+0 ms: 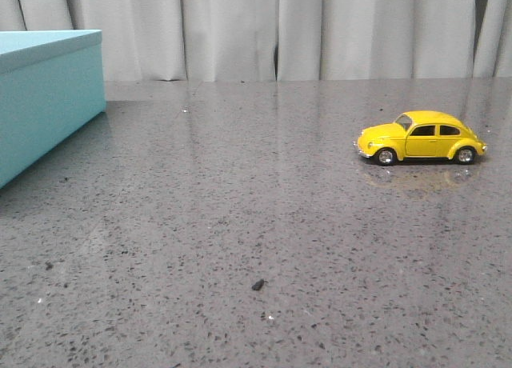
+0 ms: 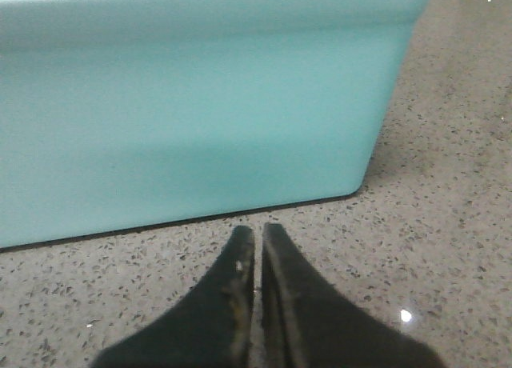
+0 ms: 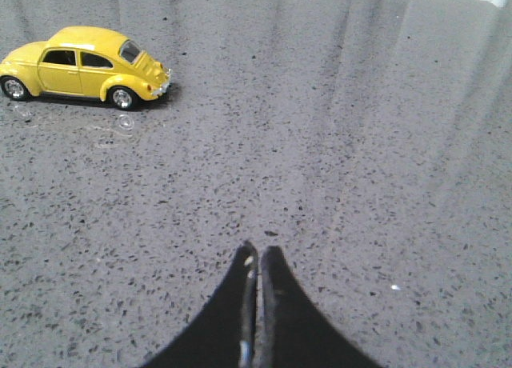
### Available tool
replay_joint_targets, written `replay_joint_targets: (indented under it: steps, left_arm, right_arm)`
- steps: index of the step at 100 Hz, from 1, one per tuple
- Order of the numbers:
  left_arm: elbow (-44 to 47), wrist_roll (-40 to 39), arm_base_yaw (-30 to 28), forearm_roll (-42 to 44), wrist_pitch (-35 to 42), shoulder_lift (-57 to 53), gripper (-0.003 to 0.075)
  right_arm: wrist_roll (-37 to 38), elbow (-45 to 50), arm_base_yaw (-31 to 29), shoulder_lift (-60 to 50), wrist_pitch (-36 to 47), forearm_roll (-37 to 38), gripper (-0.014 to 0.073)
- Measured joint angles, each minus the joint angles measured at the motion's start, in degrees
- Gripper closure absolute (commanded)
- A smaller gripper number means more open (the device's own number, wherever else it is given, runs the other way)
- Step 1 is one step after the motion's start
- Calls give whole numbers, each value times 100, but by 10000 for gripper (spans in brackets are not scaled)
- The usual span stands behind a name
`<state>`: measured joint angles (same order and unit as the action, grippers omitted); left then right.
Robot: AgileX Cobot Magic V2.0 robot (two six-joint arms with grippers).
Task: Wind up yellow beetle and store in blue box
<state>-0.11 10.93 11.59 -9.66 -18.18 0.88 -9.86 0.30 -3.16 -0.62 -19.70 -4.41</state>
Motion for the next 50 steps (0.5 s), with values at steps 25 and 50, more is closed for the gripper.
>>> replay_joint_targets:
  steps: [25, 50]
  left_arm:
    - [0, 0, 0, 0, 0, 0, 739]
    - [0, 0, 0, 0, 23, 0, 739]
  right_arm:
    - [0, 0, 0, 0, 0, 0, 643]
    - [0, 11, 0, 0, 145, 75, 643]
